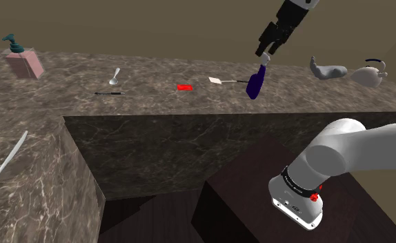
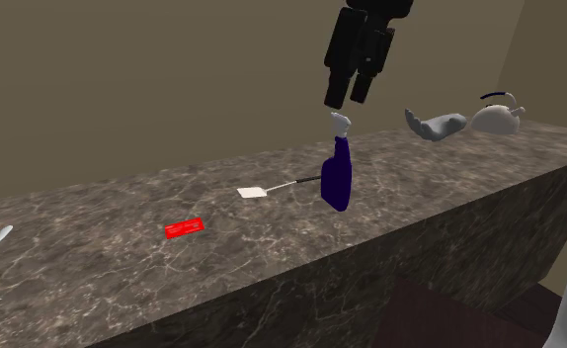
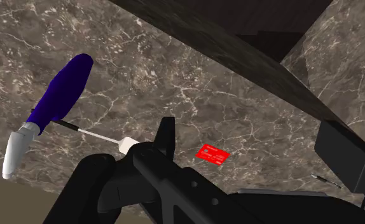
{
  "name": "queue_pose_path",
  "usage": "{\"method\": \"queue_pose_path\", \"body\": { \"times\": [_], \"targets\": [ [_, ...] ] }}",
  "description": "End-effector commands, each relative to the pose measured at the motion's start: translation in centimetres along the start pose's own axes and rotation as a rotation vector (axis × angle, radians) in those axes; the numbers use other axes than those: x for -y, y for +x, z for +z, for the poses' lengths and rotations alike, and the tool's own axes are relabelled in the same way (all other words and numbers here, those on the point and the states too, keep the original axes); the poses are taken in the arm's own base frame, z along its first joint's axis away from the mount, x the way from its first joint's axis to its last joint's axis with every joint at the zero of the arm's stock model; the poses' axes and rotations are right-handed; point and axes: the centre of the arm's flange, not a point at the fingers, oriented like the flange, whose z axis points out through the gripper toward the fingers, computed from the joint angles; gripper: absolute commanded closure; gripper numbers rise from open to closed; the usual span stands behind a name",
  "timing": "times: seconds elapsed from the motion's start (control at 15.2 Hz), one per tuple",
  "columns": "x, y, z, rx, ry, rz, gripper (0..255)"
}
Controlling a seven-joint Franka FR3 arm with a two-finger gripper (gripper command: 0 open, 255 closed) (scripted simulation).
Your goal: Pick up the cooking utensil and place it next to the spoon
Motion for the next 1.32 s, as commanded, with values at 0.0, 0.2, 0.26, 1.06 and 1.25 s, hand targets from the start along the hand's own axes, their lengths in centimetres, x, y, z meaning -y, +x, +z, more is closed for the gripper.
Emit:
{"method": "queue_pose_path", "body": {
  "times": [0.0,0.2,0.26,1.06,1.25],
  "targets": [
    [0.0,0.0,0.0,0.0,0.0,0.0,0],
    [-3.1,1.2,2.3,0.024,-0.002,-0.088,0],
    [-4.1,1.7,3.1,0.033,-0.002,-0.117,0],
    [-14.8,8.8,12.7,0.13,-0.009,-0.469,0],
    [-17.1,11.0,15.2,0.155,-0.011,-0.557,0]
  ]
}}
